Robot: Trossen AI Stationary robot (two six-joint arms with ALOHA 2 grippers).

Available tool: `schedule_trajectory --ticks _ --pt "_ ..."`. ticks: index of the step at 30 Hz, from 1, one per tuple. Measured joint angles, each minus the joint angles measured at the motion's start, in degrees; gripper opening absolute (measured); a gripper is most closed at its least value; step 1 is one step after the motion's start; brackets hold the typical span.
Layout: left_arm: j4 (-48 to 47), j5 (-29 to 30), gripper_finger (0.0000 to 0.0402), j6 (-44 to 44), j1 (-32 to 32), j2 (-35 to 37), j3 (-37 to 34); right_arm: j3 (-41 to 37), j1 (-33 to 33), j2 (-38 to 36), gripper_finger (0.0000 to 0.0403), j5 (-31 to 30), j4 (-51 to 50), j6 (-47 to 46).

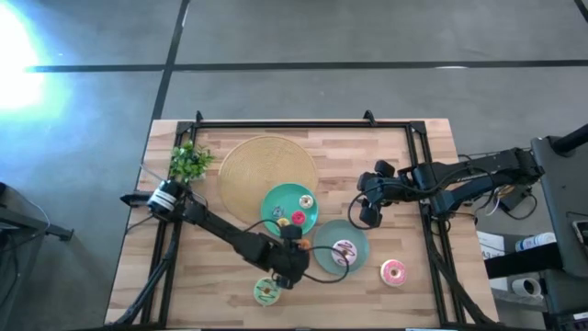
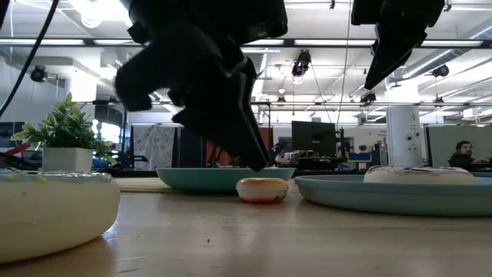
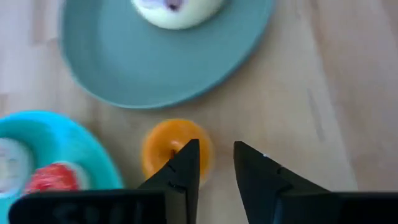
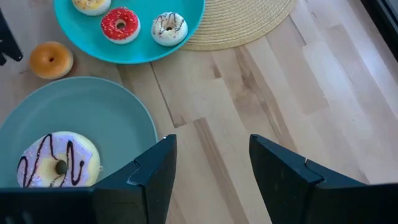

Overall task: Pick & Place donuts
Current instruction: Put the small orange doughnut on the blue plate

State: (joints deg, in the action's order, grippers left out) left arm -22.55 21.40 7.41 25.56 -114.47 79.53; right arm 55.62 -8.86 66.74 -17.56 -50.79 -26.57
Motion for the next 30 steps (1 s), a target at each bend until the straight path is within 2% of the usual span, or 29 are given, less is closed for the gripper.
schedule_trajectory --ticks 4,9,25,30 --pt "0.00 3.12 0.0098 -0.01 0.07 0.34 -0.02 -0.51 0.00 0.00 0.0194 -0.01 0.00 0.00" --pt "0.08 1.68 0.0121 -0.97 0.04 0.94 0.02 -1.46 0.00 0.00 0.0194 -0.02 -0.01 -0.02" --pt "0.25 3.70 0.0122 -3.11 -0.89 -2.08 -0.07 -1.84 0.00 0.00 0.0194 -0.02 0.11 -0.02" --pt "0.32 -1.03 0.0122 -2.45 -2.04 -3.12 -0.07 -1.84 0.00 0.00 0.0194 -0.02 0.12 -0.01"
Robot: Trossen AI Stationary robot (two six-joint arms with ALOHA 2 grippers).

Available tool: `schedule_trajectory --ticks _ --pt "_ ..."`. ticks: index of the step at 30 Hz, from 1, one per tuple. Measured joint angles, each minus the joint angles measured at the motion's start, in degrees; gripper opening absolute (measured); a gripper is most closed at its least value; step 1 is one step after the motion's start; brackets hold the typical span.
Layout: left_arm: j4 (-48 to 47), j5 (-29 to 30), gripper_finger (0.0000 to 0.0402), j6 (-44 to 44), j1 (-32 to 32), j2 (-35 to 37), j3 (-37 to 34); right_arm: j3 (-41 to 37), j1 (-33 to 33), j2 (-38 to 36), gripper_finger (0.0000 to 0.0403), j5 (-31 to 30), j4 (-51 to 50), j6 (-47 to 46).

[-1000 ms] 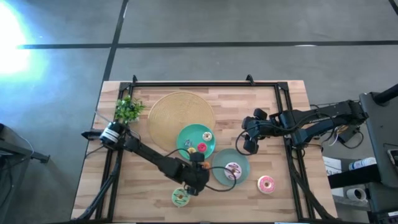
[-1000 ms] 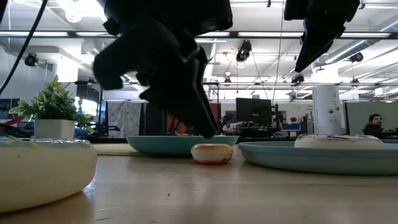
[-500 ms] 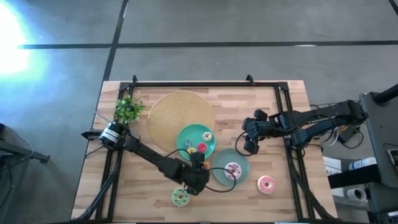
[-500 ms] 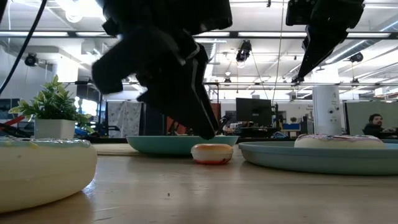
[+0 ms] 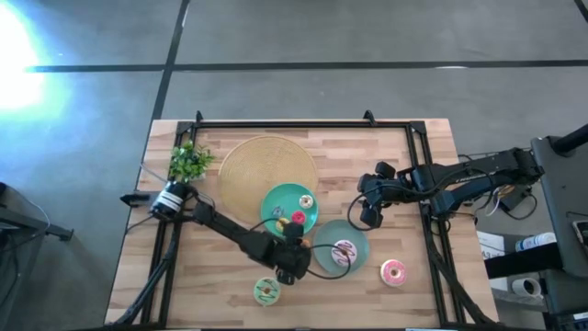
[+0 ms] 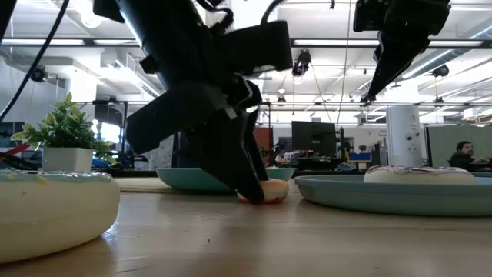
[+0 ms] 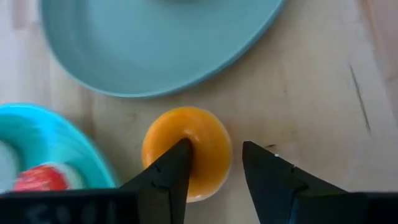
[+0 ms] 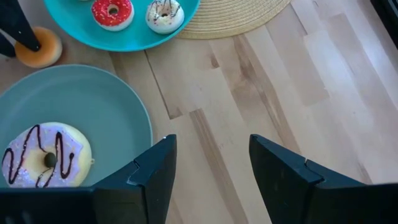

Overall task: Pick & Place donuts
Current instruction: Put the small orange doughnut on the blue plate

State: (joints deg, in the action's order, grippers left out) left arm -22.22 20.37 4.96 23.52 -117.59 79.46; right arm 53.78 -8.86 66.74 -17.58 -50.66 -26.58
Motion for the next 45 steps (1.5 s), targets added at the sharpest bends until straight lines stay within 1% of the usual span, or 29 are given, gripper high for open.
schedule_trajectory --ticks 2,5,10,12,13,15,19,22,24,26,30,33,36,40,43,45 --pt "0.18 -1.72 0.0118 0.05 -0.34 -0.49 0.02 0.00 0.00 0.00 0.0194 0.00 0.01 0.01" --pt "0.20 -1.88 0.0102 0.10 -0.59 -0.78 0.07 0.00 0.00 0.00 0.0194 -0.01 0.01 -0.01" --pt "0.16 -1.22 0.0045 0.12 -1.28 -0.72 0.07 0.00 0.00 0.00 0.0194 -0.11 0.01 0.01" --pt "-0.24 0.55 0.0017 0.24 -1.61 -0.54 0.08 0.00 0.00 0.00 0.0194 -0.38 0.03 0.01" --pt "-0.73 1.47 0.0009 0.71 -1.76 -0.42 0.22 0.00 0.00 0.00 0.0194 -0.42 0.09 0.01" --pt "-2.92 2.41 0.0005 2.01 -2.09 0.08 1.07 0.00 0.01 0.00 0.0194 -0.44 0.21 0.07" --pt "-10.32 2.05 0.0002 5.65 -2.18 2.37 5.36 0.00 0.01 0.00 0.0194 -0.48 0.53 0.31" --pt "-14.76 -0.90 0.0001 6.19 -2.29 5.03 8.18 0.00 0.02 0.00 0.0194 -0.51 1.70 1.56" --pt "-16.56 -4.40 0.0001 7.04 -2.64 7.23 9.27 0.00 0.02 -0.02 0.0194 -0.50 4.03 3.24" --pt "-17.52 -9.11 0.0001 9.99 -3.50 10.00 10.02 0.00 0.02 -0.21 0.0194 -0.24 6.69 5.30" --pt "-17.89 -17.32 0.0000 19.07 -5.99 16.89 10.30 0.00 -0.15 -1.42 0.0194 1.98 15.00 11.41" --pt "-17.75 -18.79 0.0000 22.43 -7.50 22.14 10.12 0.02 -0.56 -2.28 0.0194 4.88 23.58 17.63" --pt "-13.75 -18.57 0.0000 22.57 -9.55 27.34 9.84 0.04 -0.57 -2.54 0.0194 8.67 32.29 23.93" --pt "-3.07 -19.08 0.0000 25.09 -14.42 32.41 7.33 0.11 -0.52 -1.60 0.0194 11.93 42.47 30.04" --pt "0.71 -24.49 0.0000 28.72 -18.08 33.21 4.93 0.11 -0.52 -0.73 0.0194 12.11 46.64 31.62" --pt "1.86 -27.88 0.0000 30.86 -19.33 33.23 3.30 0.13 -0.50 -0.14 0.0194 11.86 48.21 31.59"
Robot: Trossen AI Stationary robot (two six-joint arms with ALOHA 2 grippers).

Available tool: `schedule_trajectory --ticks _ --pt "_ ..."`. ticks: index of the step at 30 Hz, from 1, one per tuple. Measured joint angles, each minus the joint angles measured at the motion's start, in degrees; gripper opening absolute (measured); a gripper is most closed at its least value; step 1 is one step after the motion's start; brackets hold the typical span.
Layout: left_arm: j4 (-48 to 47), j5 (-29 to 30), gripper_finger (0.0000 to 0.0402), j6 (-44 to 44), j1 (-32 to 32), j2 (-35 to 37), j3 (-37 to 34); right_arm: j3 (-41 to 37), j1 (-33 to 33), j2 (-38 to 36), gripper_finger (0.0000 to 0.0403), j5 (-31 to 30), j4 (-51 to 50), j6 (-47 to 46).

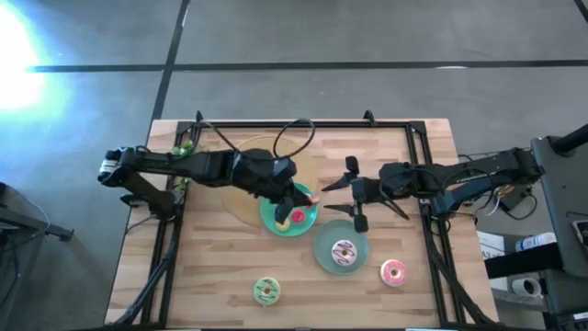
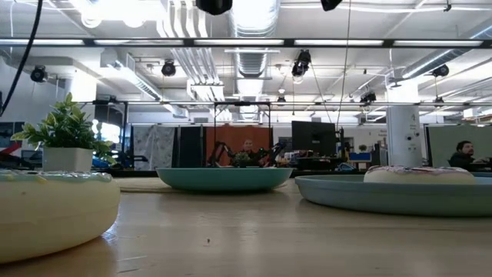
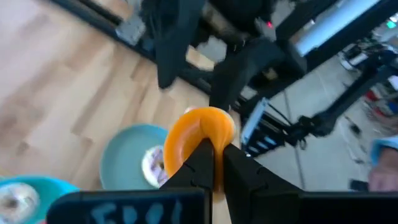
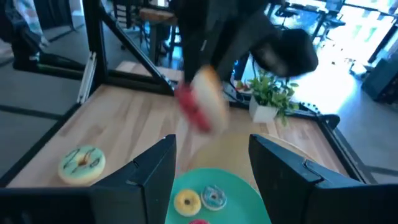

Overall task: Pick & Place donuts
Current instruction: Put the small orange doughnut on the blue plate

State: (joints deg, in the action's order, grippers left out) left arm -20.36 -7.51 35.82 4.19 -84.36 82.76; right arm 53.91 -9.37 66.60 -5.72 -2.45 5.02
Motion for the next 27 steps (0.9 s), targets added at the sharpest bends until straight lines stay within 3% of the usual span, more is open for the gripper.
schedule_trajectory --ticks 4,21,27 --pt "1.55 -3.86 0.0000 0.67 -0.77 0.12 -1.82 0.00 0.00 0.91 0.0194 -1.43 -0.35 -0.62" --pt "1.92 -8.72 0.0000 0.80 -5.24 -0.16 -2.45 -0.02 -0.13 3.28 0.0194 -1.89 -0.24 -2.03" --pt "1.47 -11.19 0.0000 1.78 -5.32 -1.77 -2.55 -0.02 -0.11 3.26 0.0194 -5.01 -0.47 -1.15"
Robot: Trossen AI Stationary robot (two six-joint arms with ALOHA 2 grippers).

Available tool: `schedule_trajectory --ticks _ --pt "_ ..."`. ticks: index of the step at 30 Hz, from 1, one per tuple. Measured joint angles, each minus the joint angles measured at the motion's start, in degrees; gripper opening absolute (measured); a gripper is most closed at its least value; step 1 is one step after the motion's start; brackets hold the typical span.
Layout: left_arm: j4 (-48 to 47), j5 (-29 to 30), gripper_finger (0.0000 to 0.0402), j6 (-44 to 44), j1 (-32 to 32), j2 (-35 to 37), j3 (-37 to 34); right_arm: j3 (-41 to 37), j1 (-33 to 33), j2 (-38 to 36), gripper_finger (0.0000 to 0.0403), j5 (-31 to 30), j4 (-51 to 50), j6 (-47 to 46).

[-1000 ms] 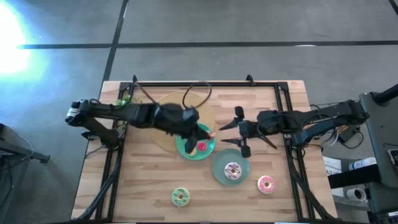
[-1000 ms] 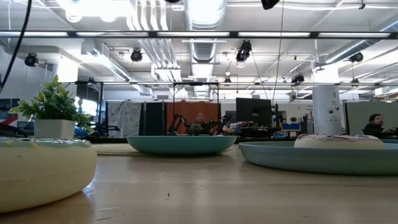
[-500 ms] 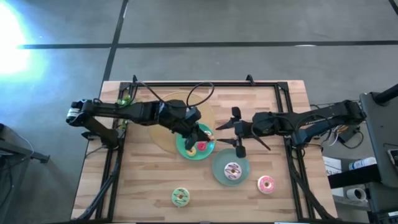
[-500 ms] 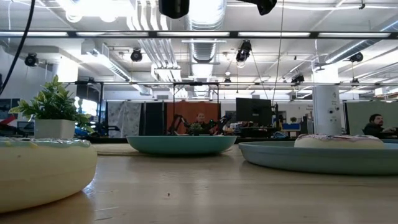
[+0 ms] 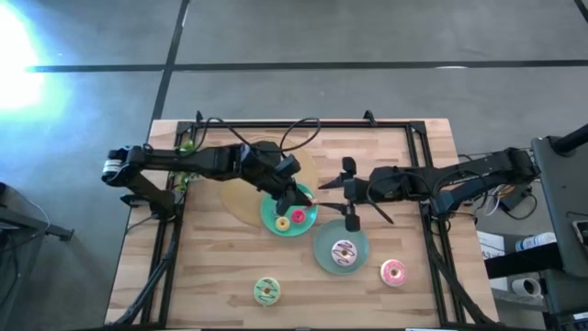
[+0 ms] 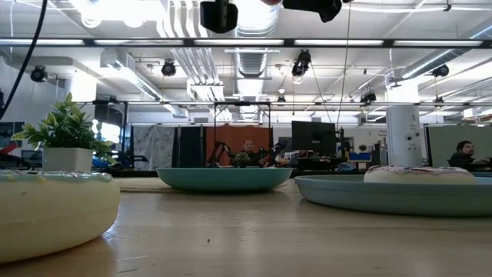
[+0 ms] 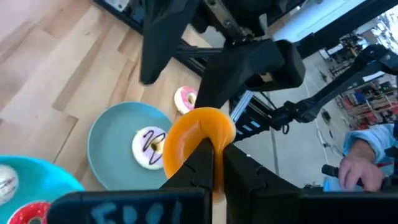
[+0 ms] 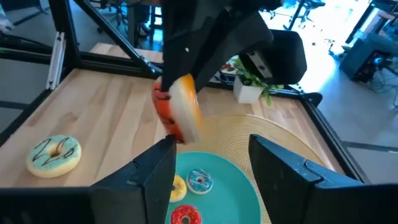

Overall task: Pick & Place donuts
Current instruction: Put the small orange doughnut on the blue plate

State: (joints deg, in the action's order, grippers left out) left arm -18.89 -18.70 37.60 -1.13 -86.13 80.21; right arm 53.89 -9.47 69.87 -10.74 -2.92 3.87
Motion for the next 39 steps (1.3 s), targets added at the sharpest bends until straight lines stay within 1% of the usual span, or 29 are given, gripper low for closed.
schedule_trajectory --ticks 9,14,19,21,25,29,31,34,39 --pt "2.37 -0.36 0.0000 0.00 -1.35 -1.93 -0.04 0.00 -0.02 0.47 0.0194 1.04 -0.38 0.86" --pt "4.71 -2.01 0.0000 0.07 -2.19 -3.22 0.00 0.00 -0.02 0.61 0.0194 2.44 -1.01 0.72" --pt "4.51 -2.33 0.0000 -0.65 -2.25 -3.84 -0.01 0.00 0.00 0.66 0.0193 2.25 -2.02 -1.27" --pt "4.37 -2.35 0.0000 -1.42 -2.25 -3.84 -0.01 0.00 0.00 0.66 0.0187 2.22 -2.74 -2.12" --pt "4.34 -2.31 0.0000 -1.95 -2.25 -3.86 -0.01 0.00 0.07 0.67 0.0153 1.79 -2.83 -2.23" --pt "4.19 -1.06 0.0001 -1.89 -2.25 -3.86 -0.01 0.00 0.77 0.68 0.0094 1.81 -2.88 -2.41" --pt "3.63 -0.03 0.0008 -1.86 -2.23 -3.85 -0.01 0.00 1.07 0.67 0.0061 1.81 -2.89 -2.51" --pt "1.80 3.14 0.0036 -1.88 -2.16 -3.84 0.02 -0.03 1.71 0.73 0.0021 2.66 -3.27 -4.08" --pt "-2.02 8.47 0.0101 -3.11 -2.16 -3.65 0.10 -0.13 3.38 1.74 0.0017 5.98 -3.40 -9.18"
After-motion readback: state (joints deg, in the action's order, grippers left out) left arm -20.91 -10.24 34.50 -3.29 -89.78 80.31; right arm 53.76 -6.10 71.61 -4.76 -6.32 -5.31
